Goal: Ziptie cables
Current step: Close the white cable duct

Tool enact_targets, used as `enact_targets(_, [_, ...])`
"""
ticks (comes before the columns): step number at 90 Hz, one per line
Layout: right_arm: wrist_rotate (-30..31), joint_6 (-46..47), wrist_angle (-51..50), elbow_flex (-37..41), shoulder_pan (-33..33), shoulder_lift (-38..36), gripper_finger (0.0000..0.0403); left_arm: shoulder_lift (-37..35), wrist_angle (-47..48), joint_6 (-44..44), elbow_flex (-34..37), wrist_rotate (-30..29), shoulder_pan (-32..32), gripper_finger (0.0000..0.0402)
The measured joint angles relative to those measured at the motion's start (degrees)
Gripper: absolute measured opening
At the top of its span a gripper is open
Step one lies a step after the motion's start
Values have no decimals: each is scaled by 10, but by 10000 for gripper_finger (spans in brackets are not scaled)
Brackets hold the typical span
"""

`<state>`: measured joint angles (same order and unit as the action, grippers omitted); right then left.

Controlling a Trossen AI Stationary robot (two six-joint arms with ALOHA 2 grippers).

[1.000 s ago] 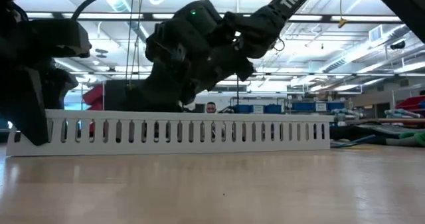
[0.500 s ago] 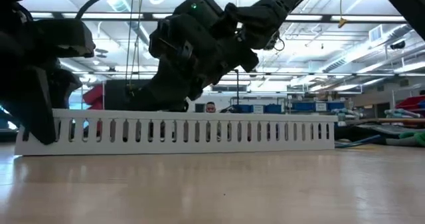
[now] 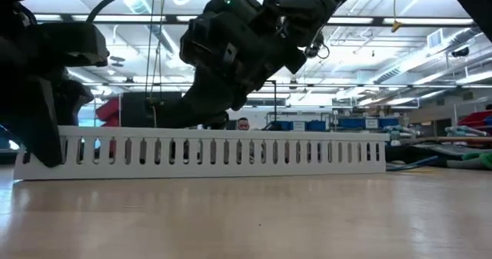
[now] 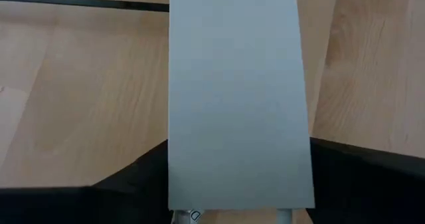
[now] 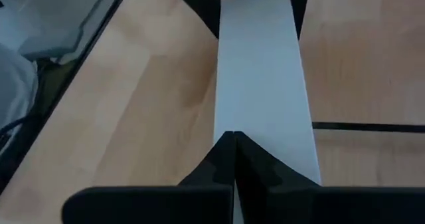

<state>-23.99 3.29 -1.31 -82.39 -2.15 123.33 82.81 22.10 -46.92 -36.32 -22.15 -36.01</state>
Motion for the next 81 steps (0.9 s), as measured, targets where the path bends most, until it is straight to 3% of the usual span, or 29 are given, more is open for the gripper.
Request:
enact_targets(53, [8, -2, 49, 13, 1, 3, 0, 0, 2, -1, 0, 2, 0, 234])
enact_targets(81, [-25, 23, 103, 10, 9, 41, 0, -1, 4, -3, 0, 6, 0, 234])
